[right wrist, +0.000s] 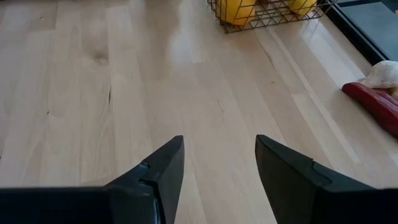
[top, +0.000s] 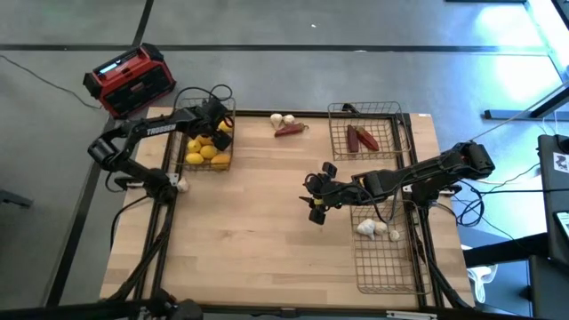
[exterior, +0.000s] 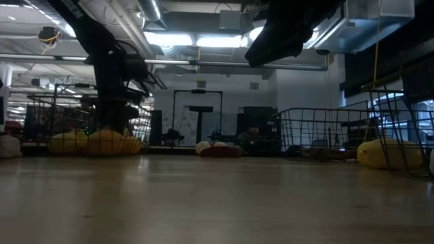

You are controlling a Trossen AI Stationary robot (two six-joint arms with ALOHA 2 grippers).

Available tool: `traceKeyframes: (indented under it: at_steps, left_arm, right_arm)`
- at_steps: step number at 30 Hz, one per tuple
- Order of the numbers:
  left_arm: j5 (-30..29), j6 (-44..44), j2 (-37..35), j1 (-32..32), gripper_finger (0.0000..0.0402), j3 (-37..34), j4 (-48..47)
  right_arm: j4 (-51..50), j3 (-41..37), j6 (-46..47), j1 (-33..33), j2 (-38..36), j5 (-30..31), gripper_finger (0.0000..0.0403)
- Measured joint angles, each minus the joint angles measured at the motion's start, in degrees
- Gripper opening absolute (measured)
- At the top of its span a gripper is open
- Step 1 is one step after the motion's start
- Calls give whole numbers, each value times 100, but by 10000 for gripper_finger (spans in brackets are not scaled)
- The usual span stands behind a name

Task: Sort produce into baskets
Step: Put the yellow lemon into the top left wire basket, then put the white garlic into the bottom wire basket

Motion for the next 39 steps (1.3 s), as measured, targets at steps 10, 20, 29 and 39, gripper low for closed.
traceKeyframes:
  at_steps: [10, 20, 29, 39]
  left_arm:
    - [-36, 69, -113, 2, 292, 32, -81]
    - [-57, 141, -697, -8, 292, 580, -908]
    - [539, -70, -1467, -519, 292, 819, -1307]
    - [704, -756, -2219, -2153, 292, 824, -2169]
  right_arm:
    - [0, 0, 0, 0, 0, 0, 193]
    - [2, 0, -13, 1, 0, 0, 193]
    - [4, 0, -13, 0, 0, 0, 193]
    - [4, 0, -7, 1, 0, 0, 193]
